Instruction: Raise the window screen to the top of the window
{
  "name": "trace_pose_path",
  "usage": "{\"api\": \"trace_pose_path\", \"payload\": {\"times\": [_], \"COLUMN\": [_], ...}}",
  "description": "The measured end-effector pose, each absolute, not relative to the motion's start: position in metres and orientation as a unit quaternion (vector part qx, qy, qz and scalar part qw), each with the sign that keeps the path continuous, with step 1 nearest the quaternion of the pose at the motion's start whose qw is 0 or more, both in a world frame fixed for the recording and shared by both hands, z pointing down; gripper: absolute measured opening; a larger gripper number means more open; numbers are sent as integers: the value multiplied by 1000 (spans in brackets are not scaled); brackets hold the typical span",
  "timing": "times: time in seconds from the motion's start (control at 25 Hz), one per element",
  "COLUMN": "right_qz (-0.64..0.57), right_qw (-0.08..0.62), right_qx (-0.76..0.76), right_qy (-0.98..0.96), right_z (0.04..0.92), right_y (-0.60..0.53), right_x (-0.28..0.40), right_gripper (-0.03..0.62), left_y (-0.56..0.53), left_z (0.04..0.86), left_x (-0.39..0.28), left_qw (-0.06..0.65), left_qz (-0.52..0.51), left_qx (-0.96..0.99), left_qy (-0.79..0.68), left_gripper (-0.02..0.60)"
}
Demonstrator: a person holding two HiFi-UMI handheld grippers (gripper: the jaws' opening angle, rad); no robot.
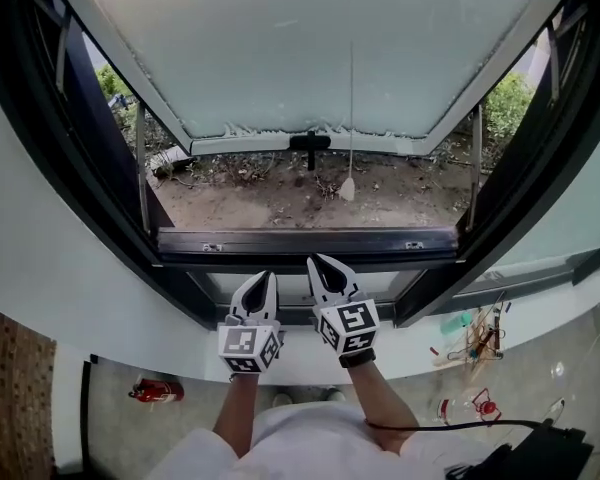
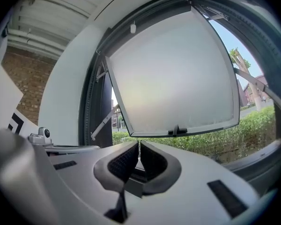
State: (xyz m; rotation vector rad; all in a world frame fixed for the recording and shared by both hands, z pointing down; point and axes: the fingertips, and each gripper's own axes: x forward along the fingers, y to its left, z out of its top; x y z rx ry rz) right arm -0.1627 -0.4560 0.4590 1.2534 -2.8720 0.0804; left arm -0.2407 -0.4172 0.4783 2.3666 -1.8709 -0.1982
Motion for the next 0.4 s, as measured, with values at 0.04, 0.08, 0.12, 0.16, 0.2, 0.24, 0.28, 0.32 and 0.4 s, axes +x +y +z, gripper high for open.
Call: {"api": "trace_pose_path", "payload": {"times": [0.04, 0.08, 0.12, 0.16, 0.2, 0.24, 0.28, 0.32, 0.4], "right_qz": [25, 25, 25, 26, 26, 26, 26, 26, 26], "right_qw": [5, 7, 8, 8, 9, 10, 10, 11, 11], "right_qx": [401, 402, 402, 401, 401, 400, 400, 399, 398], "right_qy": [-916, -915, -915, -915, -916, -916, -916, -916, -917], "right_z": [460, 461, 462, 463, 463, 464, 465, 466, 467], "right_y": [-455, -454, -453, -452, -452, -451, -451, -451, -450], "right_x": [-162, -162, -164, -166, -168, -169, -170, -171, -174], "right_gripper": [14, 14, 14, 14, 14, 14, 14, 14, 14], "left_y": [-416, -415, -414, -413, -412, -412, -412, -412, -411], "left_z": [480, 480, 481, 481, 481, 481, 482, 483, 485], "left_x": [-240, -239, -240, -241, -241, -242, -243, -244, -247], "left_qw": [61, 63, 64, 65, 64, 63, 63, 63, 63], "left_qz": [-65, -64, -63, -63, -62, -62, -62, -62, -62], "left_qx": [783, 784, 786, 787, 787, 788, 787, 787, 786], "left_qy": [-616, -614, -612, -610, -610, -610, -610, -611, -612], "left_gripper": [2, 2, 2, 2, 2, 2, 2, 2, 2]}}
